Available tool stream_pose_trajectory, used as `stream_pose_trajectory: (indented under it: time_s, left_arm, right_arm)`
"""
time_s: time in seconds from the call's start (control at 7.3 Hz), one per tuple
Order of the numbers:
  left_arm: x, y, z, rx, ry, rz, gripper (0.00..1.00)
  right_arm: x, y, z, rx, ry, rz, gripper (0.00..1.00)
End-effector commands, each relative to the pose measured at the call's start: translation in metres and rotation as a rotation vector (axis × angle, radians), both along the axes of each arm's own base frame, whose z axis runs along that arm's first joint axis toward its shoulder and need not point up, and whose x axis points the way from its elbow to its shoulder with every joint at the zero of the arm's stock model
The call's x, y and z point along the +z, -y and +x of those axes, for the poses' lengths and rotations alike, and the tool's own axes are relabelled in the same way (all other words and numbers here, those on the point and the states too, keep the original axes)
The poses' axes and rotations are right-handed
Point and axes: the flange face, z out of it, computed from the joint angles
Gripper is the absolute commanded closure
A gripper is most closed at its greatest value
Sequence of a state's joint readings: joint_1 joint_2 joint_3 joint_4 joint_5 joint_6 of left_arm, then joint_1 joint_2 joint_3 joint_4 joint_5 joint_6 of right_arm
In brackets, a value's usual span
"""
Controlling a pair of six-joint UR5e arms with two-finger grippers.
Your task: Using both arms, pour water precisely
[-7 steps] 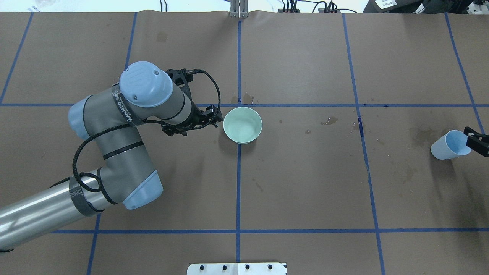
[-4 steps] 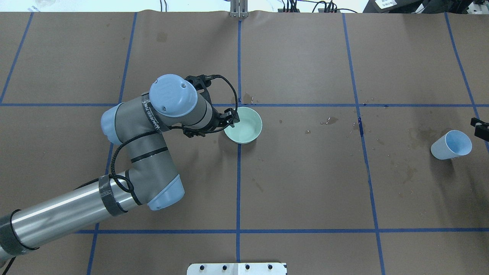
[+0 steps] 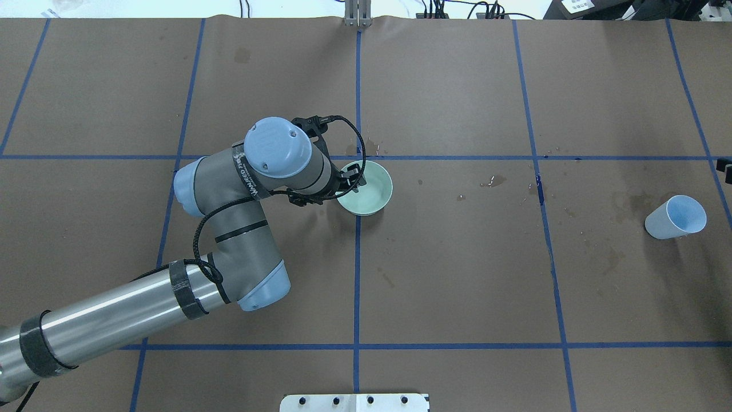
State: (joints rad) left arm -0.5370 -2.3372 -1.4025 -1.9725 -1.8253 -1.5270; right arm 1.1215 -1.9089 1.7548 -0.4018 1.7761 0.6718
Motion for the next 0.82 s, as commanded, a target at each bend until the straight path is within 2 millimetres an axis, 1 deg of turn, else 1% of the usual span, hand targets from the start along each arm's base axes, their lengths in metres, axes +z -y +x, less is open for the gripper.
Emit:
stream_pose_trajectory:
  time_s: [0.0, 0.14, 0.27, 0.41, 0.55, 0.69]
  left_arm:
    - [0.001, 0.0, 0.001, 0.001, 0.002, -0.001, 0.57]
    - [0.004, 0.002, 0.003, 0.001, 0.009, -0.005, 0.67]
    - [0.005, 0.003, 0.005, 0.001, 0.012, -0.006, 0.74]
    - [0.003, 0.003, 0.005, -0.001, 0.01, -0.008, 0.89]
    - [-0.004, 0.003, 0.005, -0.003, 0.005, -0.01, 1.0]
    - [-0.008, 0.002, 0.002, -0.005, -0.003, -0.011, 1.0]
  right_arm:
    - [-0.003, 0.017, 0.024, -0.063, -0.017, -0.041, 0.01]
    - [-0.005, 0.021, 0.03, -0.08, -0.019, -0.046, 0.01]
    - [-0.008, 0.025, 0.04, -0.084, 0.004, -0.064, 0.01]
    - [-0.011, 0.031, 0.048, -0.101, 0.027, -0.087, 0.01]
    - [-0.009, 0.033, 0.059, -0.129, 0.011, -0.103, 0.01]
    - [-0.014, 0.044, 0.07, -0.162, 0.023, -0.131, 0.01]
